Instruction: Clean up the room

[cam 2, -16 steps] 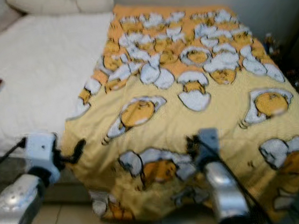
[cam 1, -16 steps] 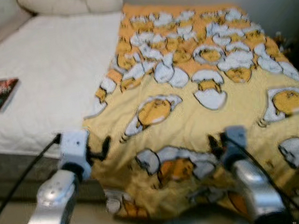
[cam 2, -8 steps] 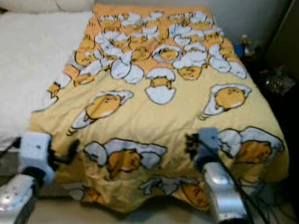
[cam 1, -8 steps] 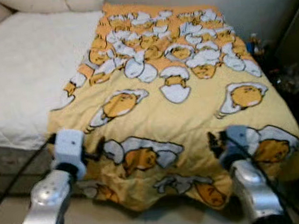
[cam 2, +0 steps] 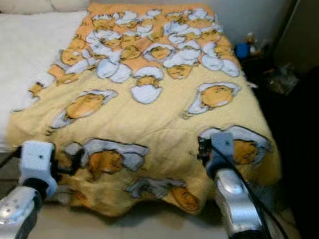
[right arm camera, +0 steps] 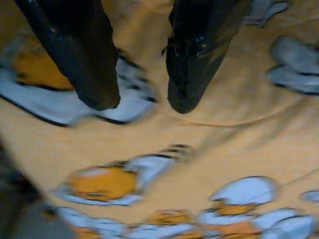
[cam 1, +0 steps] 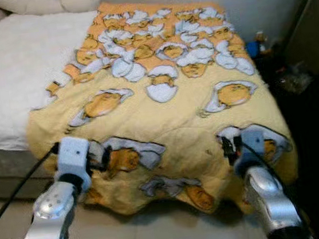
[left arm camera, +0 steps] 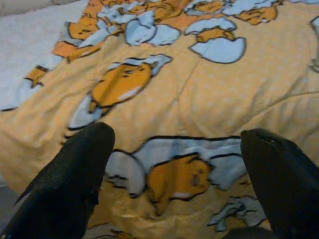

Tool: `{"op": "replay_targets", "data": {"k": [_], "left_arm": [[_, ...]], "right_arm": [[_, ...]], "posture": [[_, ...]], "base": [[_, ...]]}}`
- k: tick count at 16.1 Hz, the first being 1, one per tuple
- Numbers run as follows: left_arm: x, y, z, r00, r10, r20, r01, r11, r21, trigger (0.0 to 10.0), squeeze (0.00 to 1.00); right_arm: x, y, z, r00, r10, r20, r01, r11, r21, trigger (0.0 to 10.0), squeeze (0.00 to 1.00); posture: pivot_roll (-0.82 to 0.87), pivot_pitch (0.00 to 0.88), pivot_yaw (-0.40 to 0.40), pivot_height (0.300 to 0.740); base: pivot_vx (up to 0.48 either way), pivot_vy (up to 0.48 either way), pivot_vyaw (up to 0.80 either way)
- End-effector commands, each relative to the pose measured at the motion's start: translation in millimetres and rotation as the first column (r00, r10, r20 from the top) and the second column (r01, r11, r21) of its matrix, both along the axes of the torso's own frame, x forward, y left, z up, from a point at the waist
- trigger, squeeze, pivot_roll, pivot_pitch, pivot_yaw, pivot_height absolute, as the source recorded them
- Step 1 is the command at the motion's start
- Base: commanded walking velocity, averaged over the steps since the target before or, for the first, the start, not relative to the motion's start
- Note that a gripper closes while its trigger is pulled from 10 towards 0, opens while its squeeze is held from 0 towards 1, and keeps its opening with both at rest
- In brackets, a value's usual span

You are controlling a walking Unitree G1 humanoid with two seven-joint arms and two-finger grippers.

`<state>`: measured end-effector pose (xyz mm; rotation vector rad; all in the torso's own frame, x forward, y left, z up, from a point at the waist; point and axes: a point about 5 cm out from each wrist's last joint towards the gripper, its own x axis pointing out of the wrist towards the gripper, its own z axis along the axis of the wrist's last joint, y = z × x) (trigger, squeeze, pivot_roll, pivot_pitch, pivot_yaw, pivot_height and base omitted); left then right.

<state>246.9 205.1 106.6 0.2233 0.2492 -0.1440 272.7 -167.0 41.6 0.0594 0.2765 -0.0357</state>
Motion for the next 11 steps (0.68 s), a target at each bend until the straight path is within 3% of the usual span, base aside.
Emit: {"op": "replay_targets", "data": {"k": [1, 5, 9, 11], "left_arm": [[4.4, -10.0, 4, 0.999, -0.030, 0.024, 0.029, 1.000, 0.004, 10.0, 1.00], [9.9, -13.5, 4, 0.999, -0.043, 0.026, 0.042, 0.999, 0.032, 10.0, 1.00], [11.5, -18.7, 3, 0.999, -0.046, 0.021, 0.047, 0.999, -0.003, 10.0, 1.00], [12.6, -19.4, 4, 0.998, -0.047, 0.030, 0.047, 0.999, 0.009, 10.0, 0.95]], "right_arm": [[-4.8, -15.1, -6, 0.997, -0.069, -0.029, 0.069, 0.998, 0.005, 10.0, 0.00], [-4.1, -5.3, -5, 0.999, -0.039, -0.032, 0.039, 0.999, -0.012, 10.0, 0.00], [-3.1, -10.7, -1, 0.997, -0.068, -0.026, 0.067, 0.998, -0.021, 10.0, 0.00], [-5.0, -12.0, -2, 0.996, -0.085, -0.035, 0.084, 0.996, -0.009, 10.0, 0.00]], "posture": [[0.13, 0.000, -0.048, 0.740], [0.11, 0.000, -0.044, 0.740], [0.11, 0.000, -0.070, 0.740], [0.11, 0.000, -0.069, 0.740]], "base": [[0.000, 0.000, -0.80], [0.000, 0.000, -0.80], [0.000, 0.000, -0.80], [0.000, 0.000, -0.80]]}}
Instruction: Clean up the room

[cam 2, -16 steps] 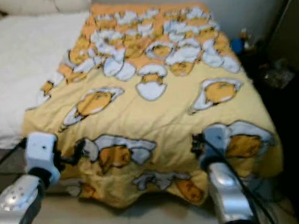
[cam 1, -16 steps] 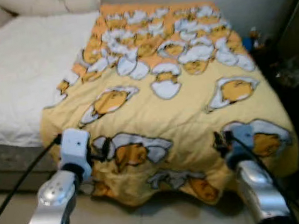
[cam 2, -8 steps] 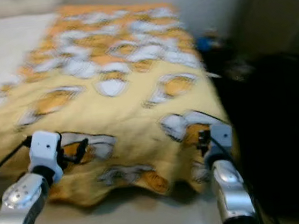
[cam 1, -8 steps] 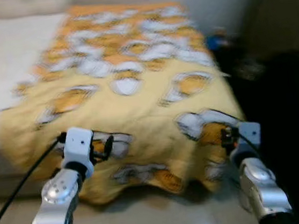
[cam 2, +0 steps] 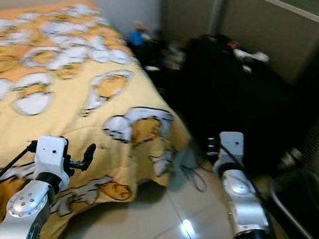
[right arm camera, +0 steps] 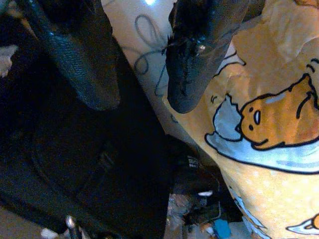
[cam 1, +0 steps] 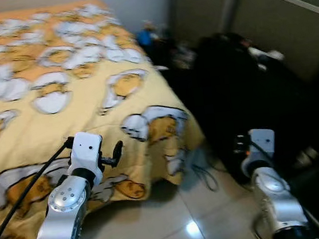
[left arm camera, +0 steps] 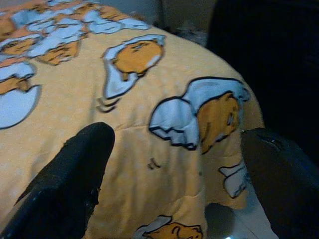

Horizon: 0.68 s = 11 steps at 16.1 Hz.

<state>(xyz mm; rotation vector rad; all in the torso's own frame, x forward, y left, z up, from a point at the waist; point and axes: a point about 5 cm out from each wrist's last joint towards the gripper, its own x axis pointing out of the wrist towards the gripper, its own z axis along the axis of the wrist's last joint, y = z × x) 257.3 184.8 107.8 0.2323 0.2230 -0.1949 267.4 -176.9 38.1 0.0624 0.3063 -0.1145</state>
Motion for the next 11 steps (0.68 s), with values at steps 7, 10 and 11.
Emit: {"op": "replay_targets", "data": {"k": [7, 10, 11], "left_arm": [[6.3, 1.8, 8.0, 0.999, -0.009, 0.050, 0.008, 1.000, 0.010, 10.0, 0.96], [8.8, 2.1, 8.8, 0.999, -0.027, 0.045, 0.027, 1.000, 0.011, 10.0, 0.97], [10.3, 1.9, 10.4, 0.998, -0.033, 0.046, 0.032, 0.999, 0.013, 10.0, 0.98]], "right_arm": [[1.8, -0.3, 6.4, 1.000, 0.001, 0.017, -0.001, 1.000, 0.012, 10.0, 0.00], [5.4, 3.7, 8.2, 1.000, 0.008, 0.026, -0.009, 1.000, 0.016, 10.0, 0.00], [6.9, 5.2, 8.6, 1.000, 0.009, 0.029, -0.009, 1.000, 0.018, 10.0, 0.00]], "posture": [[0.12, 0.000, -0.069, 0.740], [0.12, 0.000, -0.063, 0.740], [0.12, 0.000, -0.061, 0.740]], "base": [[0.000, 0.000, -0.80], [0.000, 0.000, -0.80], [0.000, 0.000, -0.80]]}}
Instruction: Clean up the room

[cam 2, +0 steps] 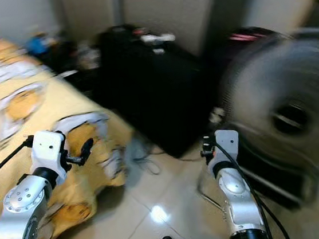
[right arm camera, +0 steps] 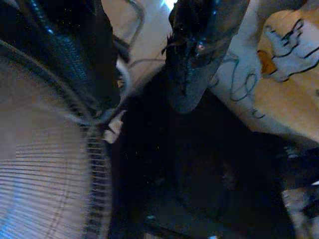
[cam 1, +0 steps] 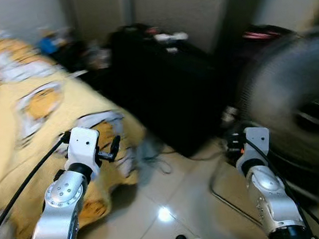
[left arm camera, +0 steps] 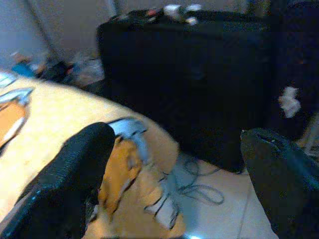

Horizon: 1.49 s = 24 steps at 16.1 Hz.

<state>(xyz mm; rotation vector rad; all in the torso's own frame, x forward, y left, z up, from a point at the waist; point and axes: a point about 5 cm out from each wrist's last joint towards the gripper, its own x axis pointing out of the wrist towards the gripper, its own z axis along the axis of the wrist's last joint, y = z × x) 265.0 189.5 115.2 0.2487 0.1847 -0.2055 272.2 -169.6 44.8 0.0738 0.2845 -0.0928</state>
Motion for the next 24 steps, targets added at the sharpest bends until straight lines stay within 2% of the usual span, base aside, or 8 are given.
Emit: {"op": "replay_targets", "data": {"k": [1, 7, 11, 17, 21, 24], "left_arm": [[3.3, -2.6, 4, 1.000, -0.017, 0.009, 0.017, 1.000, 0.000, 10.0, 0.98], [4.8, -0.7, 5, 1.000, -0.005, 0.012, 0.005, 1.000, -0.021, 10.0, 0.98], [0.8, -0.7, 1, 1.000, 0.013, 0.012, -0.012, 0.998, -0.055, 10.0, 0.99], [1.4, 5.2, 0, 0.999, 0.044, 0.013, -0.043, 0.997, -0.061, 10.0, 0.98], [2.1, 7.2, 2, 0.998, 0.054, 0.023, -0.053, 0.997, -0.061, 10.0, 0.98], [0.0, 5.0, 2, 0.998, 0.048, 0.033, -0.046, 0.998, -0.053, 10.0, 0.92]], "right_arm": [[2.9, -1.2, 2, 1.000, -0.008, 0.007, 0.008, 1.000, 0.006, 10.0, 0.00], [5.1, -2.1, 5, 1.000, -0.010, 0.024, 0.010, 1.000, -0.002, 10.0, 0.00], [1.9, -4.6, 6, 1.000, 0.009, 0.025, -0.008, 0.999, -0.037, 10.0, 0.00], [2.2, -9.2, 5, 1.000, 0.018, 0.019, -0.017, 0.999, -0.048, 10.0, 0.00], [6.0, -8.5, 7, 0.998, 0.057, 0.042, -0.054, 0.996, -0.071, 10.0, 0.00], [2.5, -11.0, 1, 1.000, 0.016, 0.005, -0.016, 0.996, -0.086, 10.0, 0.00]], "posture": [[0.12, 0.000, -0.060, 0.740], [0.12, 0.000, -0.057, 0.740], [0.08, 0.000, -0.040, 0.740], [0.08, 0.000, -0.045, 0.740], [0.09, 0.000, -0.049, 0.740], [0.09, 0.000, -0.053, 0.740]], "base": [[0.000, 0.000, -0.80], [0.000, 0.000, -0.80], [0.270, 0.000, 0.00], [0.297, 0.000, -0.80], [0.298, 0.000, 0.00], [0.000, 0.000, 0.00]]}}
